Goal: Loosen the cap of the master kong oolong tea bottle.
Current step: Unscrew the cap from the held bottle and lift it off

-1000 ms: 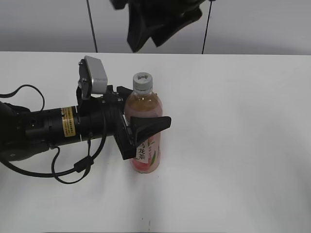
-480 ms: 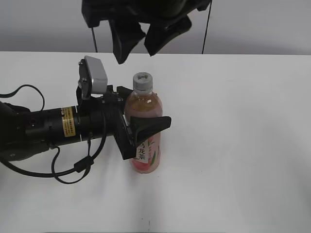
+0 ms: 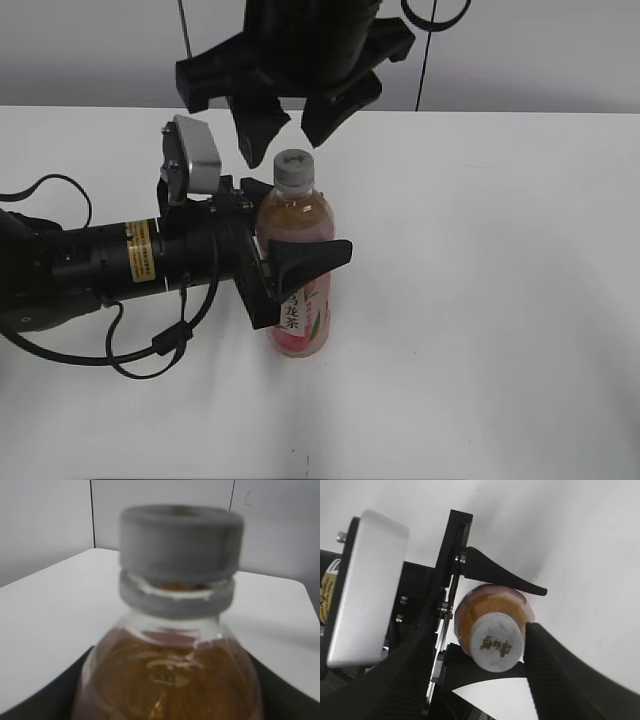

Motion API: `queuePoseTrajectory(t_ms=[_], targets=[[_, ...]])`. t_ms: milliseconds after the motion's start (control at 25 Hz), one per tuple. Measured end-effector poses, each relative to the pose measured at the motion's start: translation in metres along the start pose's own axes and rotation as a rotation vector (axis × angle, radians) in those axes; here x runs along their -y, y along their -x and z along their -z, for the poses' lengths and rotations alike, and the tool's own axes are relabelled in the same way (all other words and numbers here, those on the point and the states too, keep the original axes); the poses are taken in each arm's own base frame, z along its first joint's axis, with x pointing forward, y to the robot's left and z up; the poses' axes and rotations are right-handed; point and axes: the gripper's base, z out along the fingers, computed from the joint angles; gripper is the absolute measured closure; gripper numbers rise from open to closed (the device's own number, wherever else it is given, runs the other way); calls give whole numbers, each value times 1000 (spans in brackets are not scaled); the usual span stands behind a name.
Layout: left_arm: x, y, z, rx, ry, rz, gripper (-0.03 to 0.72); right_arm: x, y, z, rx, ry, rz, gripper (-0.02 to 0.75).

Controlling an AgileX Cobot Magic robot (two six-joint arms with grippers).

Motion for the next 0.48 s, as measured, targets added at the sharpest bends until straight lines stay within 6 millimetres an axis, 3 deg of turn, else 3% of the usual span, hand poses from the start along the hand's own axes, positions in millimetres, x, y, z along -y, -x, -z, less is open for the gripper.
queuePoseTrajectory(t_ms=[480], targets=[[0, 0, 0, 0, -1, 0, 243, 18, 3, -1, -4, -2, -58, 327]])
